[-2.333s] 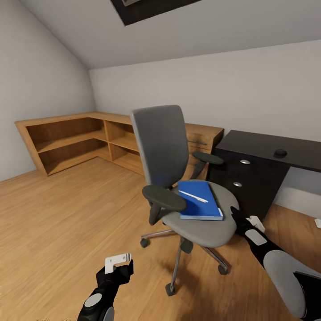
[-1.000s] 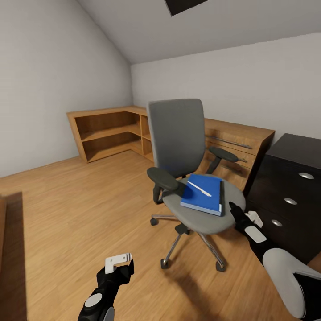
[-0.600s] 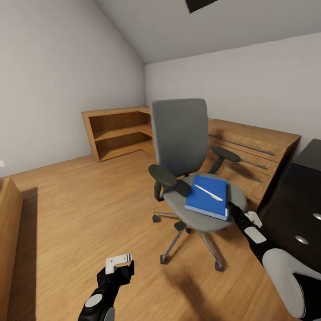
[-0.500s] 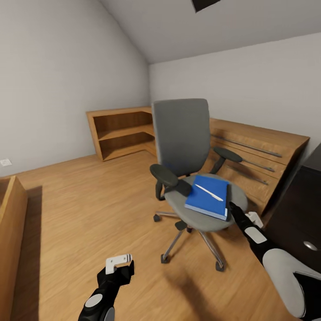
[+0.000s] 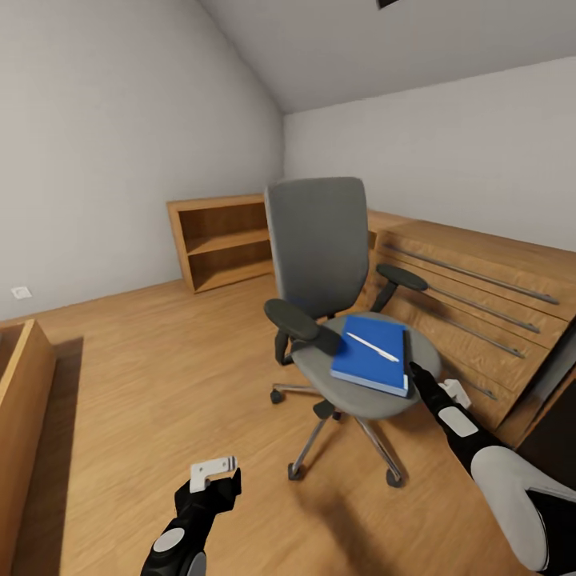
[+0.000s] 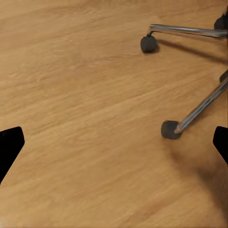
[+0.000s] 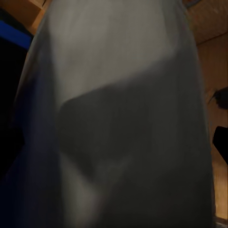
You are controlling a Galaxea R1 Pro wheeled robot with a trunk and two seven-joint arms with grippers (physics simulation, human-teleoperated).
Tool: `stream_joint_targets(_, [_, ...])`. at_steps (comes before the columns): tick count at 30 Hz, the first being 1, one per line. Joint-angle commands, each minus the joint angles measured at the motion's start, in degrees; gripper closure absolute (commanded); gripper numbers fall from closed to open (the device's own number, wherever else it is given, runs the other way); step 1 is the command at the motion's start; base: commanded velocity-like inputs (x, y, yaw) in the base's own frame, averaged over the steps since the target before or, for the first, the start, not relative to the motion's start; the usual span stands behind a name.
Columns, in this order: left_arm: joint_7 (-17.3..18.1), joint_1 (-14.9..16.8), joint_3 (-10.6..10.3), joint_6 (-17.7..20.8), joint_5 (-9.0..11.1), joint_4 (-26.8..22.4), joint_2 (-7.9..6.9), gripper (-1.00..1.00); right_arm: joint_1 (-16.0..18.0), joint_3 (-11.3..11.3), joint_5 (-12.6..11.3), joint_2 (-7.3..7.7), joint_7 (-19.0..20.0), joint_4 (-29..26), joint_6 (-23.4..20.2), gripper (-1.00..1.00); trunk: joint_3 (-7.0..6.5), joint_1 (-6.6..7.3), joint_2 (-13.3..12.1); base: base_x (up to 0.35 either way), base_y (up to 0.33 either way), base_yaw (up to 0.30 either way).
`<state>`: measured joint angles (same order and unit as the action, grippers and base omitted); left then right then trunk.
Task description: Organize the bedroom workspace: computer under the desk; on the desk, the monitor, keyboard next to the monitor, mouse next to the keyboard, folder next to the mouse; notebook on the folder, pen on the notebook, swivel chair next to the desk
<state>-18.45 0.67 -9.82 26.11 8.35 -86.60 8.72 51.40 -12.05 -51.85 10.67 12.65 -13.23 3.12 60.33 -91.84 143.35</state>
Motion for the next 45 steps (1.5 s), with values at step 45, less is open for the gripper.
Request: stream_joint_targets(45, [-0.6,0.0,-0.2,0.2,0.6,1.1,0.07,-1.0,0.0,0.8,6.9,-5.89,2.0,3.1,0.6,-1.0,0.06,-0.04,0.0,-0.165,0.012,0.0])
